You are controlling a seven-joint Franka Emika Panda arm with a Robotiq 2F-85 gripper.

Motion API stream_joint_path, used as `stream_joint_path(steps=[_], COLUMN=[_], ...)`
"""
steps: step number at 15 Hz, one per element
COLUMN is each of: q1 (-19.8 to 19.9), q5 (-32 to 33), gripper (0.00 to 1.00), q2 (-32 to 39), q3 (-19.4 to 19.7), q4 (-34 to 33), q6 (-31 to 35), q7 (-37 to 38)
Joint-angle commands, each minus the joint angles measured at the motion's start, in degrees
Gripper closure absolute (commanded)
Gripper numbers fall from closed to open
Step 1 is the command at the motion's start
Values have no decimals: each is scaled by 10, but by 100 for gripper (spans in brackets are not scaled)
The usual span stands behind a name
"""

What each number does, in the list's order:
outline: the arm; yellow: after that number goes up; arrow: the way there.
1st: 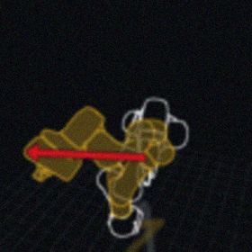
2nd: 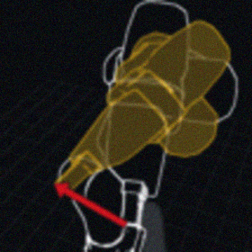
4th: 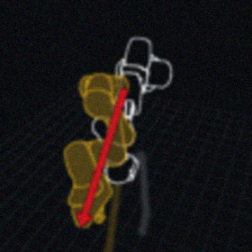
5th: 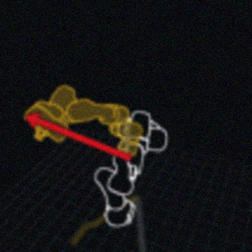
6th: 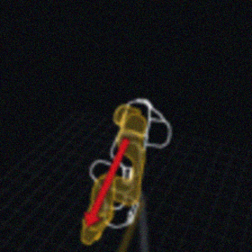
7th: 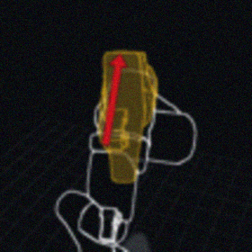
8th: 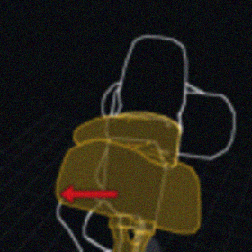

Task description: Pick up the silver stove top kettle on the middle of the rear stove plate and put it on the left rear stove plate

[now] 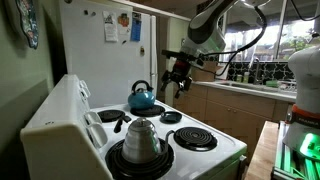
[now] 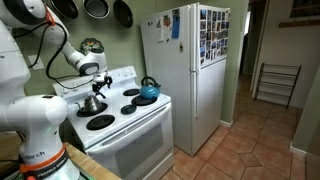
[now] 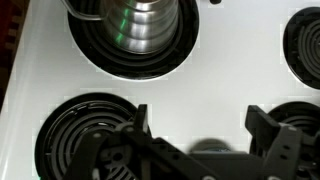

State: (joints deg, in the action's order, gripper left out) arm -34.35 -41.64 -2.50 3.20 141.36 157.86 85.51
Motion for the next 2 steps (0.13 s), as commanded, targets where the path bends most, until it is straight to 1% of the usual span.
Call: stream_joint_path(steps=[1,2], q1=[64,64], q5=[-1,-1], gripper=[0,0], q2=[-1,-1], q3=[-64,-64], q4=[0,0], q6=[-3,-3], q7=[0,0])
